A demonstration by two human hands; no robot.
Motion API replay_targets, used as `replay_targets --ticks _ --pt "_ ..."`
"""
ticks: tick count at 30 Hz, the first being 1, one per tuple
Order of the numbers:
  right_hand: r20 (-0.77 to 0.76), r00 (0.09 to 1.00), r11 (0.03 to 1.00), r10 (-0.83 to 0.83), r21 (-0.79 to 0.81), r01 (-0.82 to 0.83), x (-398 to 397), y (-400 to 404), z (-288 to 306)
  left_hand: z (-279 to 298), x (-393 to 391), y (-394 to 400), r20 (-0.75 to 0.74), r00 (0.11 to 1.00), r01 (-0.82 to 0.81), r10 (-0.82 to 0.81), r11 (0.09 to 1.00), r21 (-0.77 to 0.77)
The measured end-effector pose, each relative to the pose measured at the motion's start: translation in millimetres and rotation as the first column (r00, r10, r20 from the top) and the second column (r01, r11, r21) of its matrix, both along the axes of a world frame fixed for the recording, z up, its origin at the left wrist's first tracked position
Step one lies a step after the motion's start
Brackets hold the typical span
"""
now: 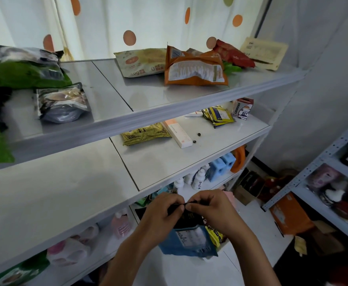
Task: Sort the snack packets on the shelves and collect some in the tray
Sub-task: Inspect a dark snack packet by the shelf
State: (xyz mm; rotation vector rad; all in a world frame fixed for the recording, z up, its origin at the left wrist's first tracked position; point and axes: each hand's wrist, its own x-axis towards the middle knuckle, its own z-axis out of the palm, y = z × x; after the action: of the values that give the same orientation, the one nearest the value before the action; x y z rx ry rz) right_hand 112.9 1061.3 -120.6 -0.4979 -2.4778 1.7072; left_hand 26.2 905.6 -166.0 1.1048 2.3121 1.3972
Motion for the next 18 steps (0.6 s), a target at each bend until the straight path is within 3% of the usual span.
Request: replay_targets --ticks 9,18 --pt "-0.050 0.990 0.975 -0.134 0.172 0.141 22 10 17 9 -11 15 -0.040 0.997 0.061 -0.060 0.998 0.024" --pt "-0.110 0.935 0.921 -0.338 0.164 0.353 86 48 31 -4 -5 51 -0.160 0.975 0.153 -0.152 0.988 -0.005"
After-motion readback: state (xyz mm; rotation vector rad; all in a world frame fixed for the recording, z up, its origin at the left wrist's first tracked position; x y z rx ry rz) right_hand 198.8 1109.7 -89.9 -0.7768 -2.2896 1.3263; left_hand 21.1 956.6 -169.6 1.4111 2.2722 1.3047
